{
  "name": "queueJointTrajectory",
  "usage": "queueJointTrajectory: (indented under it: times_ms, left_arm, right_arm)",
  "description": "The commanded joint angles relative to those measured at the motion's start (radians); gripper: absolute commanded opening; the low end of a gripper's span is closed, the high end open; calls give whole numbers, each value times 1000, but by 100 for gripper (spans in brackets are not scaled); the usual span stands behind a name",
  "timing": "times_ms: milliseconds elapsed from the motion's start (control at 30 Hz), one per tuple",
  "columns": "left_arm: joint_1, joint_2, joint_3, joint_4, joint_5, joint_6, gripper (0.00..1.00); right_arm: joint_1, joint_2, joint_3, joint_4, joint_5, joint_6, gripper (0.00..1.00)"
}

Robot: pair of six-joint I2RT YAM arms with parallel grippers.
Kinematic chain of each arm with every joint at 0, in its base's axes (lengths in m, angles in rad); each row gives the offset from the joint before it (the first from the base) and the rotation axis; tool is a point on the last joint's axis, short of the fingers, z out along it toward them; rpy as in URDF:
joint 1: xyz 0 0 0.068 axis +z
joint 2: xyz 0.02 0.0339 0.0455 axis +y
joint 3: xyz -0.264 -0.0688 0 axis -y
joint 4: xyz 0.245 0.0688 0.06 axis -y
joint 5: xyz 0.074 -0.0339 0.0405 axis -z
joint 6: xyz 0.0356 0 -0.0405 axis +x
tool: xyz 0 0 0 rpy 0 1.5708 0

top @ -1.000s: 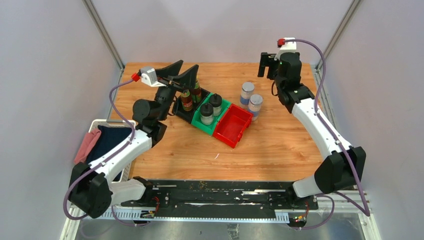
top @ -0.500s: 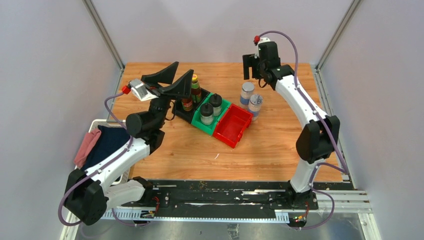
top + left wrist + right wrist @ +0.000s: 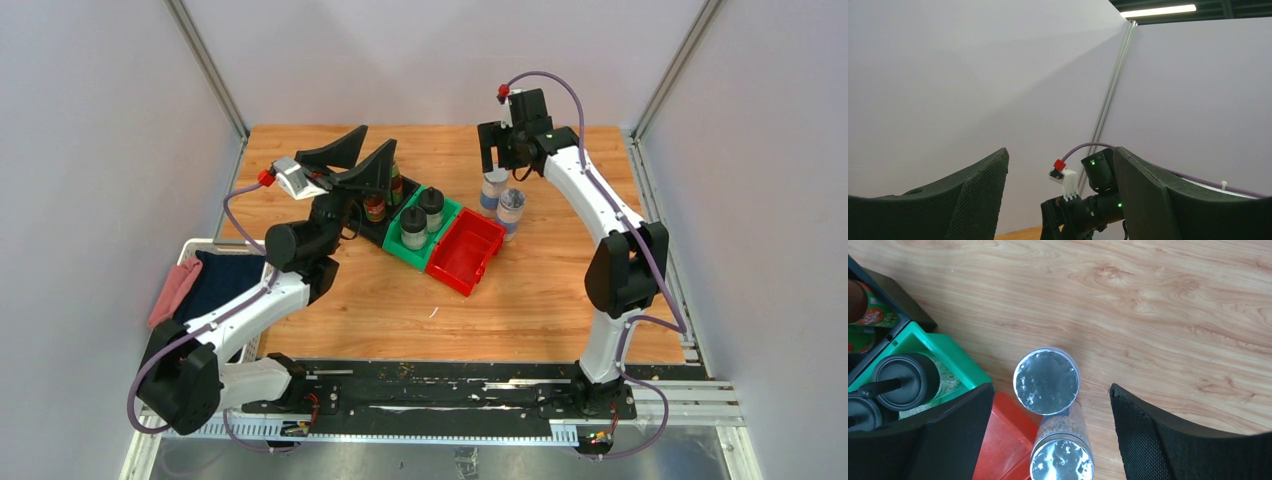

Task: Organize the condiment bottles
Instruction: Pick up the bottle from the center of the board.

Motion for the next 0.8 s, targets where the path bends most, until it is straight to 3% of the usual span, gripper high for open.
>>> queueJointTrajectory:
  times_ms: [0, 767]
  left_arm:
    - [-15, 17, 1, 49, -34, 8, 79]
    - [-42, -2, -19, 122, 20, 50, 79]
  right_arm:
    - [18, 27, 52, -66, -48, 12, 89]
    - [37, 64, 71, -117, -14, -7, 88]
